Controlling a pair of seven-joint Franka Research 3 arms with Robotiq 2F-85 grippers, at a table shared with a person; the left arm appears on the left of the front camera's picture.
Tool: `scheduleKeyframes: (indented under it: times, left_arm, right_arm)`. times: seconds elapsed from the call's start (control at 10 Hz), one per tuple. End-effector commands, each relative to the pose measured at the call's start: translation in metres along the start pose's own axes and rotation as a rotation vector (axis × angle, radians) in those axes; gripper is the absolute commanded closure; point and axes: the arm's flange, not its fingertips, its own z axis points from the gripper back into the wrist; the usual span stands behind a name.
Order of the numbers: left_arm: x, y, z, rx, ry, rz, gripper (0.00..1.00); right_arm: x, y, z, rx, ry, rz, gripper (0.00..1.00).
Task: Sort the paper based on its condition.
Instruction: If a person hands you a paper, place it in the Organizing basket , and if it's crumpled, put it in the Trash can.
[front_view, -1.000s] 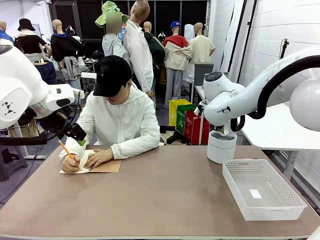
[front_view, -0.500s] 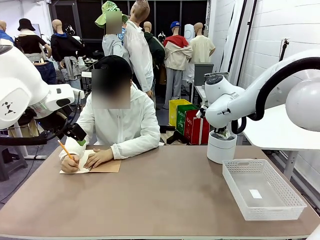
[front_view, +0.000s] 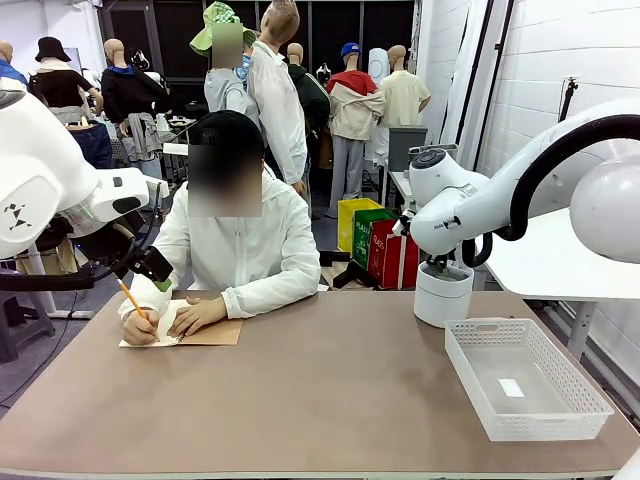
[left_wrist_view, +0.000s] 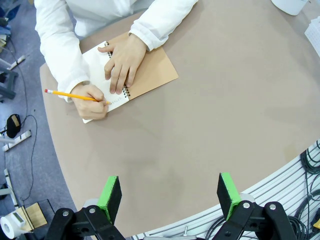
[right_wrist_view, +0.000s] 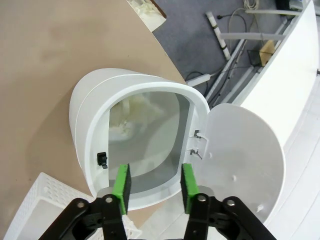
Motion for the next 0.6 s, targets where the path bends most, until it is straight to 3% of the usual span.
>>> scheduleKeyframes:
  times: [0.0,0.5]
  left_arm:
    - [0.0,0.0,0.0,-0.002,-0.001,0.0,0.0]
    - [0.0,0.0,0.0,-0.002,-0.001,0.0,0.0]
  right_arm:
    - [0.004,-0.003,0.006,-0.018,0.014,-0.031,0.0]
    - [0.008,-0.001,0.026,-0.016,0.028,-0.062,0.0]
